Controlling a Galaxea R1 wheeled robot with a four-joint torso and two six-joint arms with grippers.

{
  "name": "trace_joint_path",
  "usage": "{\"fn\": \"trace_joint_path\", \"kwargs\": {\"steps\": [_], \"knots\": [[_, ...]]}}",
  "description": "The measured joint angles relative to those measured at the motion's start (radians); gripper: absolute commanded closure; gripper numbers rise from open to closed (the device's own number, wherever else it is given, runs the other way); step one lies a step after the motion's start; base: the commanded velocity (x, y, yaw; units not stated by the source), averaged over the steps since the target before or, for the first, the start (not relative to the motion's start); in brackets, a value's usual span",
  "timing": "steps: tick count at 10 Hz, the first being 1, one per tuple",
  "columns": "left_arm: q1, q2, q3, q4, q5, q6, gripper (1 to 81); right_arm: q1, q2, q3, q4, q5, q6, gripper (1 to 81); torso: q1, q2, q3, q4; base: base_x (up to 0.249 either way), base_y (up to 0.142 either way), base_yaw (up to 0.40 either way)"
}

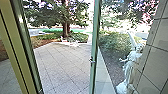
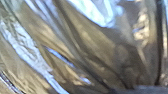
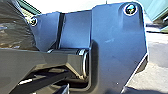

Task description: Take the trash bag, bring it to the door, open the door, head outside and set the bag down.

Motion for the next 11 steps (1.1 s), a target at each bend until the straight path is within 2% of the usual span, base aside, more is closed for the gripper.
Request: {"fn": "trace_joint_path", "kwargs": {"steps": [11], "knots": [[0.011,0.005,0.001,0.0,-0.001,0.0,81.1,-0.016,-0.002,-0.001,0.0,-0.002,0.0,1.0,-0.004,-0.001,0.001,0.0,0.08,0.0,0.0]]}}
